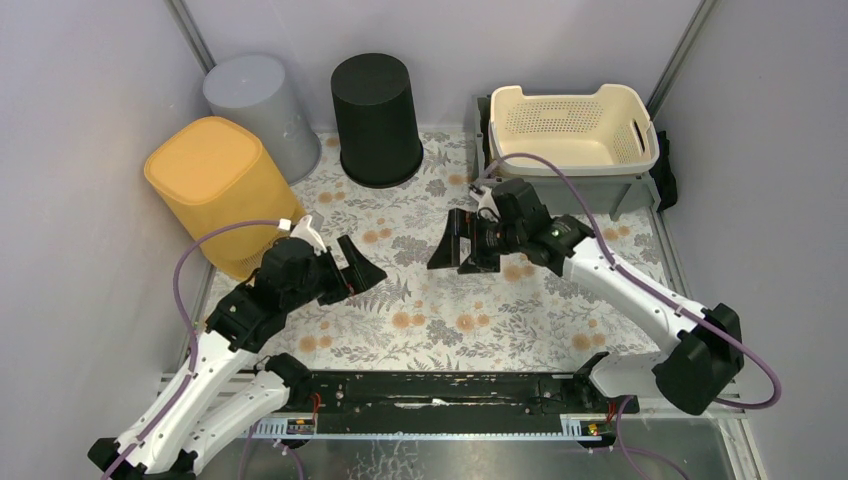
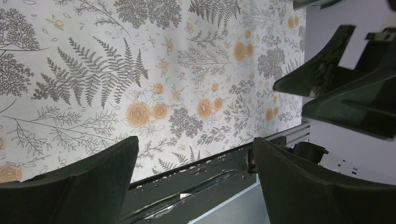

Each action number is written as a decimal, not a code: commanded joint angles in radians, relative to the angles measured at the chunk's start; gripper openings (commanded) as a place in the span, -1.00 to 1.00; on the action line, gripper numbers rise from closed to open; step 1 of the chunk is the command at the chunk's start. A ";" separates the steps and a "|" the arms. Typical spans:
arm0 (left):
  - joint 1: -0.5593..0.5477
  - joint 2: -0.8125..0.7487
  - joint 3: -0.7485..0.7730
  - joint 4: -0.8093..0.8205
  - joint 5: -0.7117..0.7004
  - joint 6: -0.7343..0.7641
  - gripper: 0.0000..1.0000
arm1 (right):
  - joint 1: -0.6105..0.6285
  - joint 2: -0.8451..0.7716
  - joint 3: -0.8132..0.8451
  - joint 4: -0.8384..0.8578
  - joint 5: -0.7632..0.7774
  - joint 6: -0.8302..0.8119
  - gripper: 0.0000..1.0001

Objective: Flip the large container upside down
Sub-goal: Pick up the container from the container.

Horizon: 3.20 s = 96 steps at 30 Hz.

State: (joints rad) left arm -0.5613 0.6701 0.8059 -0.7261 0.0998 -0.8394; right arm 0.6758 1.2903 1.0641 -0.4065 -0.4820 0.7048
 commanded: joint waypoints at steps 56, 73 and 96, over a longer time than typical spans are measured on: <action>0.000 0.018 0.033 -0.001 0.057 0.045 1.00 | -0.326 1.021 1.327 -0.594 0.717 -0.595 0.09; 0.000 0.013 0.031 -0.022 0.053 0.040 1.00 | -0.357 1.072 1.344 -0.494 0.666 -0.542 0.22; 0.000 0.042 0.041 -0.013 0.057 0.035 1.00 | -0.372 1.052 1.344 -0.494 0.651 -0.567 -1.00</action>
State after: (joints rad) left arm -0.5613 0.7155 0.8074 -0.7650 0.1577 -0.8089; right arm 0.3317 2.3329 2.3901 -0.8829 0.1326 0.1280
